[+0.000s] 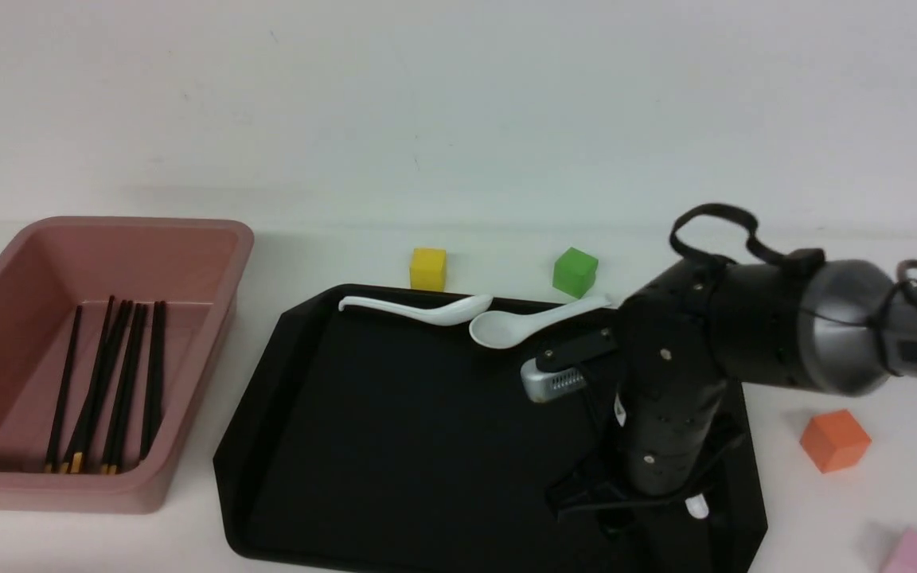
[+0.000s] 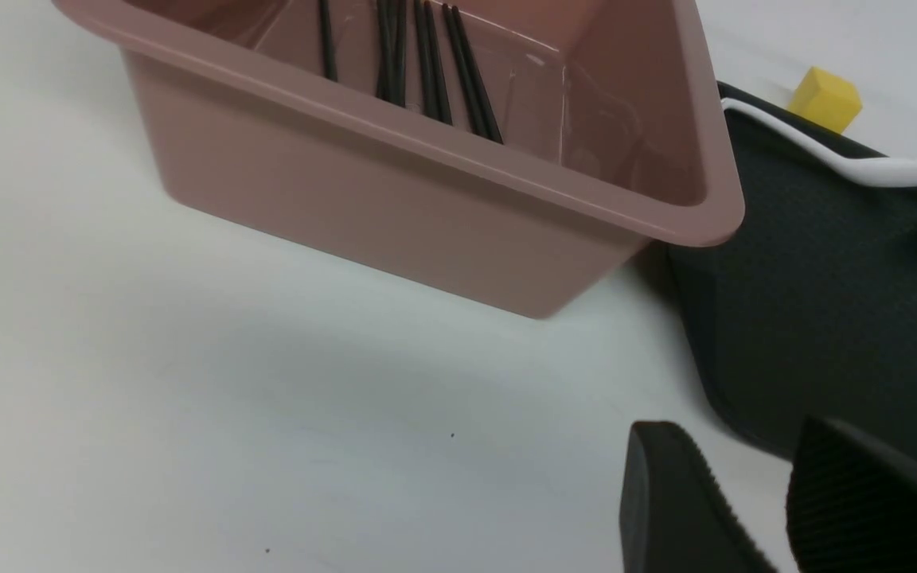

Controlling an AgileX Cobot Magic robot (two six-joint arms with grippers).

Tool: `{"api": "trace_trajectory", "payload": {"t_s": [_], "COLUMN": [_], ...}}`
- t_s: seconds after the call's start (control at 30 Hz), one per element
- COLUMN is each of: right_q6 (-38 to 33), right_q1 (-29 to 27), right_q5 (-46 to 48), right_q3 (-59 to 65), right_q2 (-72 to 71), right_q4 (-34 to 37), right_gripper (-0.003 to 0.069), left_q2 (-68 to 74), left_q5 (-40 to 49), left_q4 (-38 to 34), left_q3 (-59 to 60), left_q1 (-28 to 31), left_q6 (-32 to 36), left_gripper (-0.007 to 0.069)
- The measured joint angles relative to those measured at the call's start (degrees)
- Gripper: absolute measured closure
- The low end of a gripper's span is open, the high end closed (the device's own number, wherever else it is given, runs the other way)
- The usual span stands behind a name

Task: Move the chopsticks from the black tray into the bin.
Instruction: Use the right arm to grab a pair of chopsticks

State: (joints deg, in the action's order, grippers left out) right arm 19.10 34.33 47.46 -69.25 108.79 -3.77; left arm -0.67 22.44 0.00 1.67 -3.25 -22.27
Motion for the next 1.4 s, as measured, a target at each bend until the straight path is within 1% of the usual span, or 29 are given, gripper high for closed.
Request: {"api": "trace_trajectory", "payload": {"t_s": [0.17,0.47,0.6,0.77,1.0,1.1,1.3,1.4], "right_q6": [2.78,4.57,4.68,4.77,4.93,4.93,4.67,3.54], "right_q1": [0.0,0.0,0.0,0.03,0.4,0.4,0.4,0.4], "right_q5": [-1.19,-1.35,-0.91,-1.03,-1.44,-1.44,-0.22,2.48], "right_q3": [-0.04,-0.57,-0.93,-0.97,-0.97,-0.97,-1.07,-1.4], "right_q2": [1.38,2.86,3.27,3.33,3.38,3.38,3.38,3.38], "right_q4": [-1.71,-2.06,-1.86,-1.21,-0.75,-0.87,-1.24,-1.66], "right_gripper": [0.0279,0.0285,0.0314,0.0382,0.0522,0.0542,0.0542,0.0542], "left_q2": [0.0,0.0,0.0,0.0,0.0,0.0,0.0,0.0], "left_q5": [0.0,0.0,0.0,0.0,0.0,0.0,0.0,0.0], "left_q4": [0.0,0.0,0.0,0.0,0.0,0.0,0.0,0.0], "left_q3": [0.0,0.0,0.0,0.0,0.0,0.0,0.0,0.0], "left_q1": [0.0,0.0,0.0,0.0,0.0,0.0,0.0,0.0], "left_q6": [0.0,0.0,0.0,0.0,0.0,0.0,0.0,0.0], "left_gripper": [0.0386,0.0386,0.0386,0.0386,0.0385,0.0385,0.0385,0.0385]}}
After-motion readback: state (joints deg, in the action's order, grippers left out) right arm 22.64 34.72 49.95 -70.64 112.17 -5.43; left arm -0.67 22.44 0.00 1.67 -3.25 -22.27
